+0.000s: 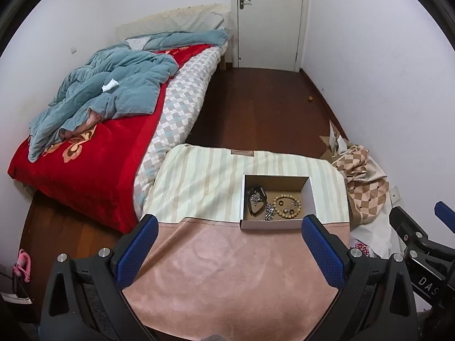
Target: Organize jewelry
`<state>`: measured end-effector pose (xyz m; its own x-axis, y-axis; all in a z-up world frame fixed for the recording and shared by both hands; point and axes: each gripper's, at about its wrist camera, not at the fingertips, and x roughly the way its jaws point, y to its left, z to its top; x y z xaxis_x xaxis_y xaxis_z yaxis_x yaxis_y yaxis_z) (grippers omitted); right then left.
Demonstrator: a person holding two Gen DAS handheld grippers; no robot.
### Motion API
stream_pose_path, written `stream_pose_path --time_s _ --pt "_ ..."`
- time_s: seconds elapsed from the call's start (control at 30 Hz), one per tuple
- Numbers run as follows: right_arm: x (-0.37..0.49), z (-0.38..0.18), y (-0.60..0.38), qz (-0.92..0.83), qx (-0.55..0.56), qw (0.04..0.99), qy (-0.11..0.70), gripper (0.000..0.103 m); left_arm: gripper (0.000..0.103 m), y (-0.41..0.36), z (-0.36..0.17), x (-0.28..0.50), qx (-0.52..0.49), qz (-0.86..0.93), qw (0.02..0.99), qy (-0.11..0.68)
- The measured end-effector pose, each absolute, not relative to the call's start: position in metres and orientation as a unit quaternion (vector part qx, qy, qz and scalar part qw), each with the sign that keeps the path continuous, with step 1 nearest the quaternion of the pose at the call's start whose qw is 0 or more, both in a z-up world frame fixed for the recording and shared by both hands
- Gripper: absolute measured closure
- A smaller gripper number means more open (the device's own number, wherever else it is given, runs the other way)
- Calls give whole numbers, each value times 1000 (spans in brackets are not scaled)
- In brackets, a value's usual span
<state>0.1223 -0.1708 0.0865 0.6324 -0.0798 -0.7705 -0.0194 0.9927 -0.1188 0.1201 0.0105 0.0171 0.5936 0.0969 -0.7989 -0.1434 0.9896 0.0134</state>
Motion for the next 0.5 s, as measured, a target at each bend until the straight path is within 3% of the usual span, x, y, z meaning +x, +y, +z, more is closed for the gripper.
stream_pose_path --time_s 0.5 --pt "134 71 -171 -20 -65 893 445 0 0 9 1 132 -32 65 884 463"
